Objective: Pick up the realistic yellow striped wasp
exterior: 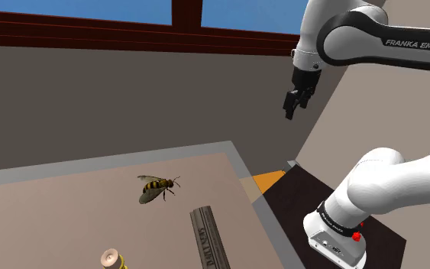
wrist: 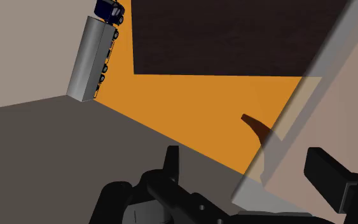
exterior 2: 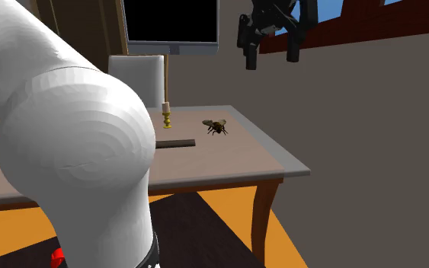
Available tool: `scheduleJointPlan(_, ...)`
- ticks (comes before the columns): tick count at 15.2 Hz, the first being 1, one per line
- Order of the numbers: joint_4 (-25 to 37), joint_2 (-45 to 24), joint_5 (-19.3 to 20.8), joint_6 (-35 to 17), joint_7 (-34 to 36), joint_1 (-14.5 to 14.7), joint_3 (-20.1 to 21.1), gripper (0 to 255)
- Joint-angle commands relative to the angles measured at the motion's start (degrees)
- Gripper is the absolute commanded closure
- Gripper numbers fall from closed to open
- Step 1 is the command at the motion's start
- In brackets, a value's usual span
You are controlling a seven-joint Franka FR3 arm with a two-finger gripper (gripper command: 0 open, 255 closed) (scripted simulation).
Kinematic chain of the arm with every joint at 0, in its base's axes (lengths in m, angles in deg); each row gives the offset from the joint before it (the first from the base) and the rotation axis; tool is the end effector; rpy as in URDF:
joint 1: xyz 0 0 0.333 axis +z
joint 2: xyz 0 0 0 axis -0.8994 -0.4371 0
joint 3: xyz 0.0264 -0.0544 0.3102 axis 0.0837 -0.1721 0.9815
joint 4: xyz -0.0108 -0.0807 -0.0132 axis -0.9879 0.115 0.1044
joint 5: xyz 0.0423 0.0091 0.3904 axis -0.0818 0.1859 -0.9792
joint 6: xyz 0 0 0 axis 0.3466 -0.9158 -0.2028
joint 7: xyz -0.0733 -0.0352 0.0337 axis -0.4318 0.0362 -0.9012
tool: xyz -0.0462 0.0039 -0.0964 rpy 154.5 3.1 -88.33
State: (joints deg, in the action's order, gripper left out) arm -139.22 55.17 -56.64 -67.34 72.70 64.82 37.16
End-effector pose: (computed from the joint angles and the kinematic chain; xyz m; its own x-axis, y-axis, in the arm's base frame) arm 0.3052 0.0201 0.5444 0.9950 -0.0013 -0.0994 0.0136 -0.9887 0.1494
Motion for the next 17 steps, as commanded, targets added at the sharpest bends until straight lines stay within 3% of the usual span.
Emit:
scheduleJointPlan(1,0.00,0.00,0.00,0.00,0.00,0.00,0.00,0)
scheduleJointPlan(10,1.83,-13.22,-4.78,-11.62,4.67,4.06,6.48,0)
scheduleJointPlan(17,6.62,-25.31,-6.07,-19.34,8.24,6.46,11.46,0)
